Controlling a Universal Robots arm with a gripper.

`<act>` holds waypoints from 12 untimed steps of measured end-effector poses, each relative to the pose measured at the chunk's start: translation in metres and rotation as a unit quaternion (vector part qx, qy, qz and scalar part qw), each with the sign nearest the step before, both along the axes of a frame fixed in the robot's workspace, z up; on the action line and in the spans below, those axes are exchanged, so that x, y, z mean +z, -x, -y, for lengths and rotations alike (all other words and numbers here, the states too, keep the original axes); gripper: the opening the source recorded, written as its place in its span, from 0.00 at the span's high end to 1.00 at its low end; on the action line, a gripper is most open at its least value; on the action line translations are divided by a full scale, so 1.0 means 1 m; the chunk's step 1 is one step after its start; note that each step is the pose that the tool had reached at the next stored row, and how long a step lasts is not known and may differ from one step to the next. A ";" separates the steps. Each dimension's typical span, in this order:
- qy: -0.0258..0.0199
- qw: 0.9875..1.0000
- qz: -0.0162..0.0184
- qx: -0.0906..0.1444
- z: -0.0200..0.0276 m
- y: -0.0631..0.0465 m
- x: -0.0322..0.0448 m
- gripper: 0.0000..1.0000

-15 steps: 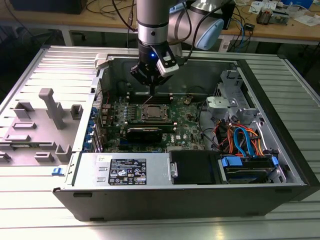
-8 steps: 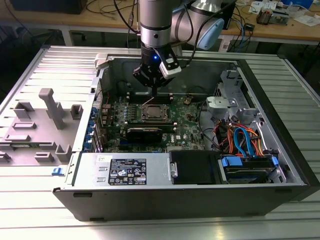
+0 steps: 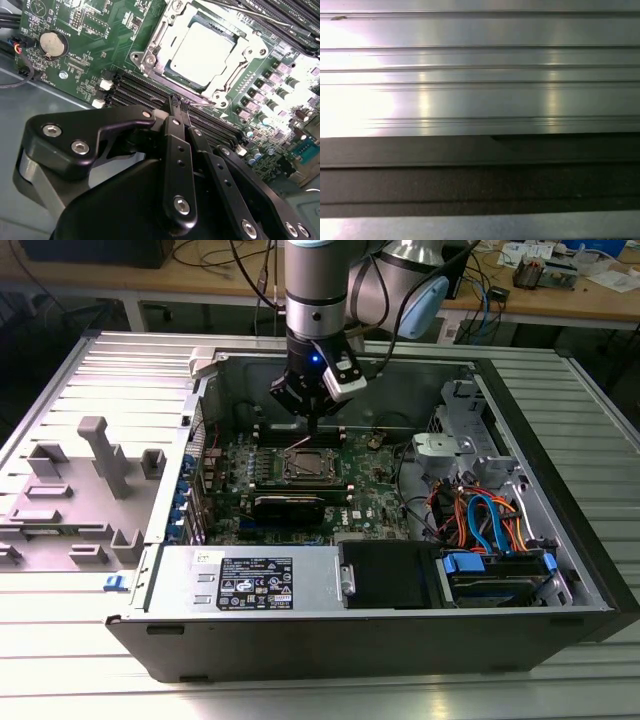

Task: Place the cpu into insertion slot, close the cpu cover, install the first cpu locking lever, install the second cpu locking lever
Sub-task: 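Install the first cpu locking lever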

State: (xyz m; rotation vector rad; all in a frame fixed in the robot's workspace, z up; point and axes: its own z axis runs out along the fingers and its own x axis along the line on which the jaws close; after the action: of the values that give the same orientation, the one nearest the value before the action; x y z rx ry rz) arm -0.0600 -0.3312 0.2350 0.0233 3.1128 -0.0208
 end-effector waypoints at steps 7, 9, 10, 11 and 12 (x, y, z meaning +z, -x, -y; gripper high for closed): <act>0.000 1.000 0.000 -0.001 0.0002 0.000 -0.0002 0.89; 0.000 1.000 0.000 -0.001 0.0003 -0.001 -0.0002 0.89; 0.000 1.000 0.000 -0.002 0.0003 -0.001 -0.0002 0.89; 0.000 1.000 0.000 -0.003 0.0003 -0.002 -0.0005 0.89; 0.000 1.000 0.000 -0.004 0.0003 -0.002 -0.0007 0.89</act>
State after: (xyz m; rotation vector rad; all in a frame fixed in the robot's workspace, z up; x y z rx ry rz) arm -0.0582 -0.3315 0.2343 0.0346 3.1128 -0.0194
